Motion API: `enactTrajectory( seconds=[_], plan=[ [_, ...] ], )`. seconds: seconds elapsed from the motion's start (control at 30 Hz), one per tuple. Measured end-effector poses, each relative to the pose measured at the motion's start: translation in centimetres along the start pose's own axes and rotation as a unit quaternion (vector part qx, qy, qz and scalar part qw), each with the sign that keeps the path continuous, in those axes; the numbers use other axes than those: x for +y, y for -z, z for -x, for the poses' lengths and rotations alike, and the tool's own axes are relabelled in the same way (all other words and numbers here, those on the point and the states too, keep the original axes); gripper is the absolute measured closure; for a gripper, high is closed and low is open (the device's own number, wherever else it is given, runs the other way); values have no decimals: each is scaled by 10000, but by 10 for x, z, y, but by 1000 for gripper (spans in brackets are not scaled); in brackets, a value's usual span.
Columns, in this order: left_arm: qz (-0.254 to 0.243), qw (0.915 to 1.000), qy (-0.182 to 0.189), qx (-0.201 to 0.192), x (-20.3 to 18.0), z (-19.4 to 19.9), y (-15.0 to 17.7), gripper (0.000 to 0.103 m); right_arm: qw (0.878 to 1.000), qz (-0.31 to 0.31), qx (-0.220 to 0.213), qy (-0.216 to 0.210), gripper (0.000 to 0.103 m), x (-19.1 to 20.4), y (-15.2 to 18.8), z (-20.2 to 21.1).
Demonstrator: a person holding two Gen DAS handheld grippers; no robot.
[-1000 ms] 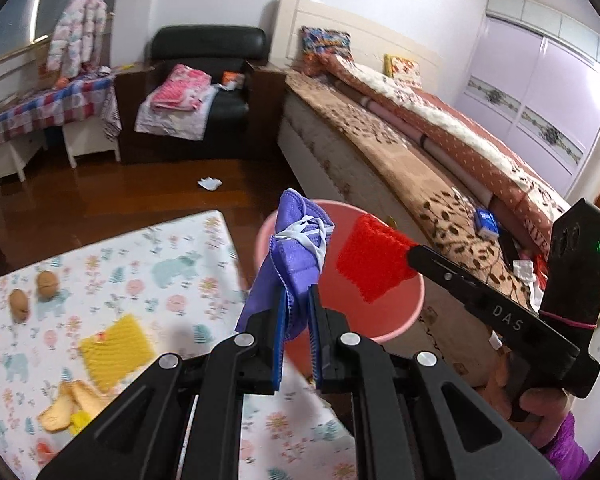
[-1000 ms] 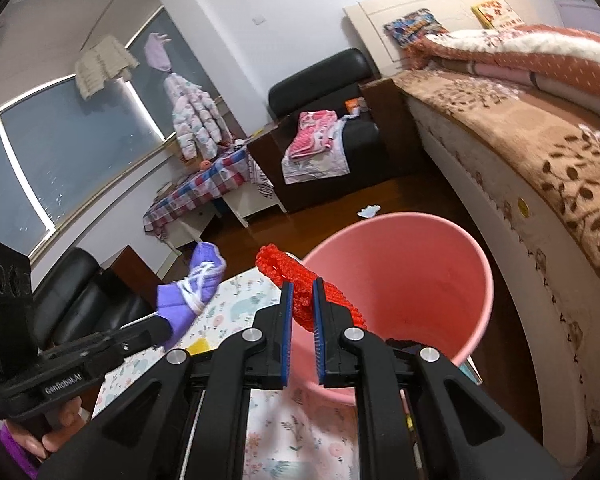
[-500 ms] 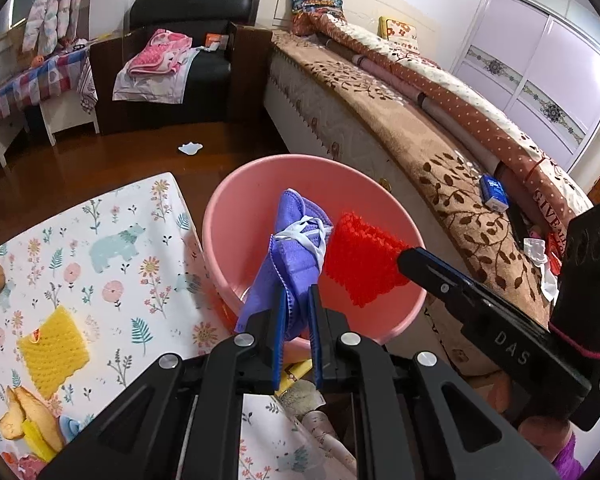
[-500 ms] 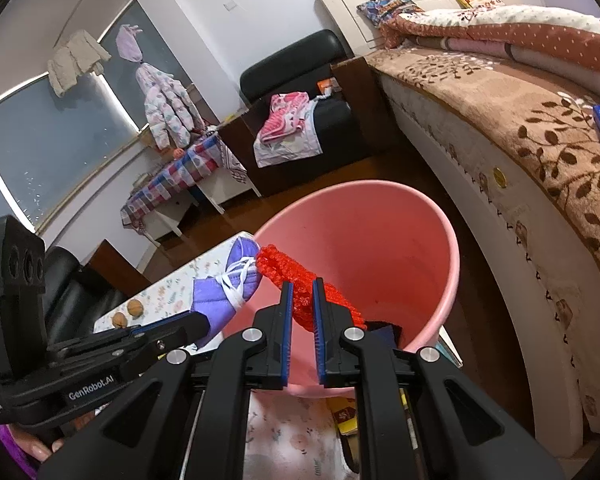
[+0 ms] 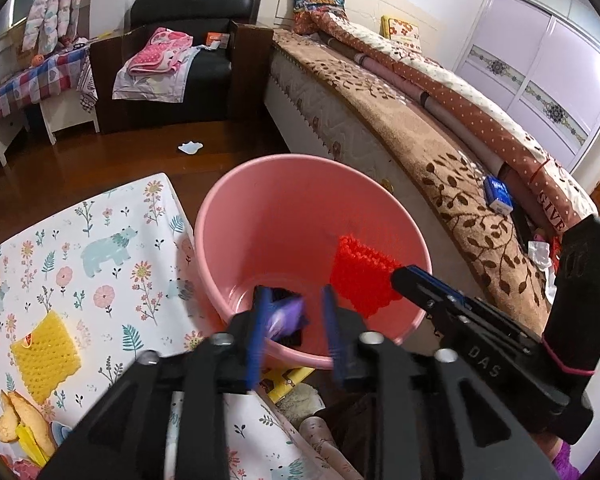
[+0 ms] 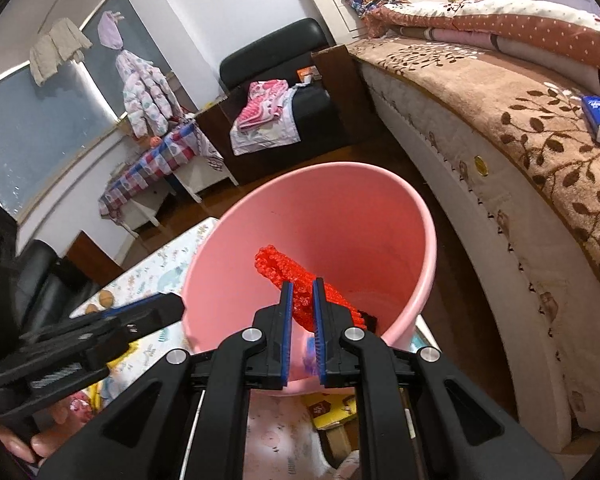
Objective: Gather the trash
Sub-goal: 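Carry the purple cloth and red sleeve over the pink bucket and release both, then move both open tools back over the table toward the plastic trash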
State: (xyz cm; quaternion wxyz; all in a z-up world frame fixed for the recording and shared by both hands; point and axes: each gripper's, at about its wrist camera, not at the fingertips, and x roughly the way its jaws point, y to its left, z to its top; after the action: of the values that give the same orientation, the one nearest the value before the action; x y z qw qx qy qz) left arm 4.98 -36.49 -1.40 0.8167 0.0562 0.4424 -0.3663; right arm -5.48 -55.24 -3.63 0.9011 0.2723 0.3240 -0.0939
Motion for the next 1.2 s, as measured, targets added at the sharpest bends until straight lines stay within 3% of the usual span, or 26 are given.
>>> enactTrajectory(
  seconds=[0.23, 0.53, 0.73, 1.0, 1.2],
  plan=[
    [47, 9998, 23, -190, 4, 15, -3, 64, 10000, -49, 0, 0, 74, 0, 0, 2],
    [89, 9984, -62, -550, 20, 53, -9, 60, 9998, 129, -151, -5, 74, 16, -1, 18],
    [5, 9943, -432, -973, 50, 105, -7, 56, 9987, 376, -316, -140, 74, 35, 1, 30],
    [348, 9856, -1034, -1289, 117, 173, 13, 56, 9898, 1186, -754, -244, 74, 88, 15, 48],
    [675, 9770, -1558, -1290, 171, 216, 53, 56, 9844, 1630, -417, -520, 74, 126, 29, 40]
  ],
)
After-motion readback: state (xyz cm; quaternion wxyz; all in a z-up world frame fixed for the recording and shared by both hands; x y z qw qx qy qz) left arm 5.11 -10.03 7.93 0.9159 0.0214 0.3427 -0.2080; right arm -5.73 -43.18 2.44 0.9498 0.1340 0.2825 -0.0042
